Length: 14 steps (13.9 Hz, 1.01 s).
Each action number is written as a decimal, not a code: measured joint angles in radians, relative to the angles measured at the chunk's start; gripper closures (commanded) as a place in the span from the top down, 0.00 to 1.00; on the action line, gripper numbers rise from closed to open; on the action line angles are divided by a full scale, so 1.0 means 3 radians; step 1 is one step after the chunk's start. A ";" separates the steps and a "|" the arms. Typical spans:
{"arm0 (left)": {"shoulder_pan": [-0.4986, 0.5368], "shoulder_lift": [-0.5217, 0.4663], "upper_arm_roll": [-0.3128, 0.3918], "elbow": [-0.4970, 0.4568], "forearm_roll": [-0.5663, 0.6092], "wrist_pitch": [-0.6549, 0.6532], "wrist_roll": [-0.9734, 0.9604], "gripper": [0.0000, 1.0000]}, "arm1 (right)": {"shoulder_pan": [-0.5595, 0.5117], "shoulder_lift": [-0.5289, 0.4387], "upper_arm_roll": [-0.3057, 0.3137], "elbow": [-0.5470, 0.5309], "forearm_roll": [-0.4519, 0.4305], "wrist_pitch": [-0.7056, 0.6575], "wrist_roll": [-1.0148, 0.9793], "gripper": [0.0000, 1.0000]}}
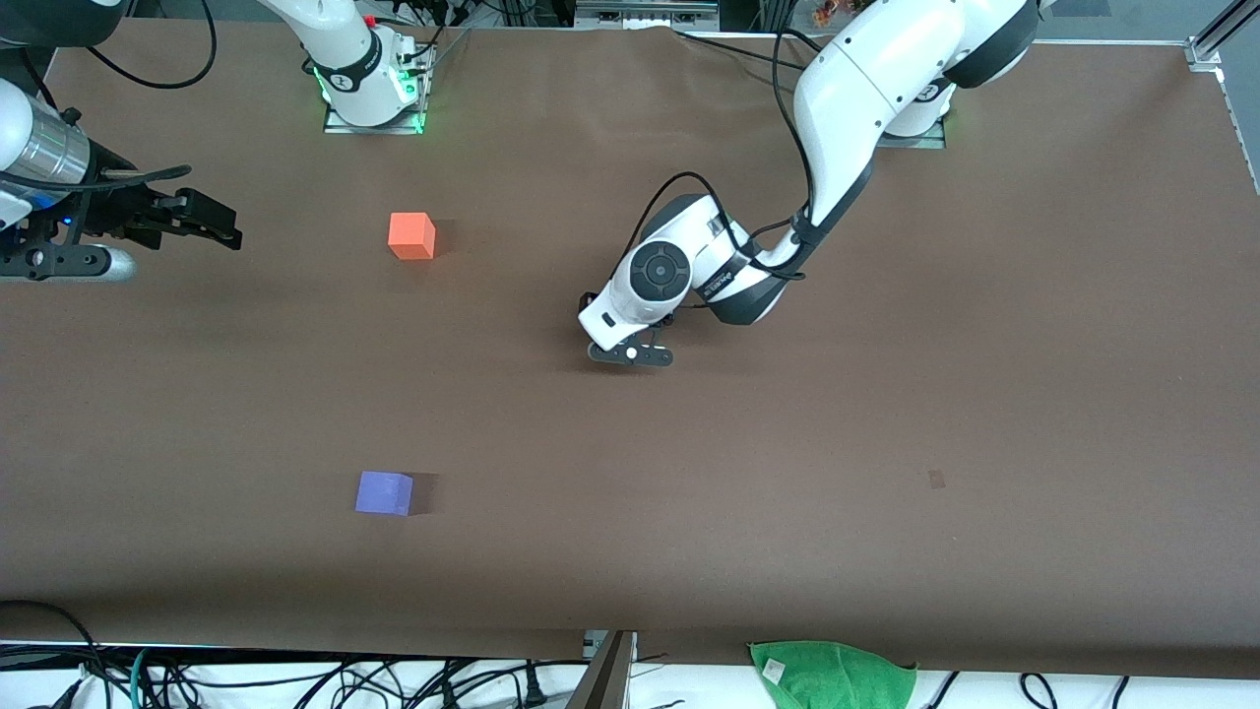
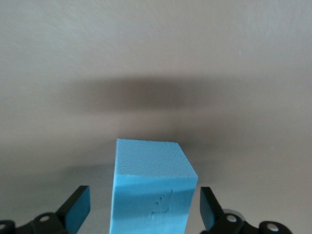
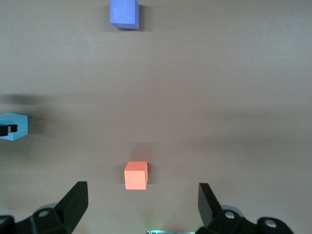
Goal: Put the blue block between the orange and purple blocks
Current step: 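Lower the light blue cube and open the left gripper, then reach the right gripper toward the blue cube while the left gripper withdraws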
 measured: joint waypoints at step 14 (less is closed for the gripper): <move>0.1550 -0.1929 0.0052 0.0117 0.0078 -0.2505 0.0660 1.00 | 0.0000 0.0000 0.0002 0.0008 0.0008 0.0007 0.0000 1.00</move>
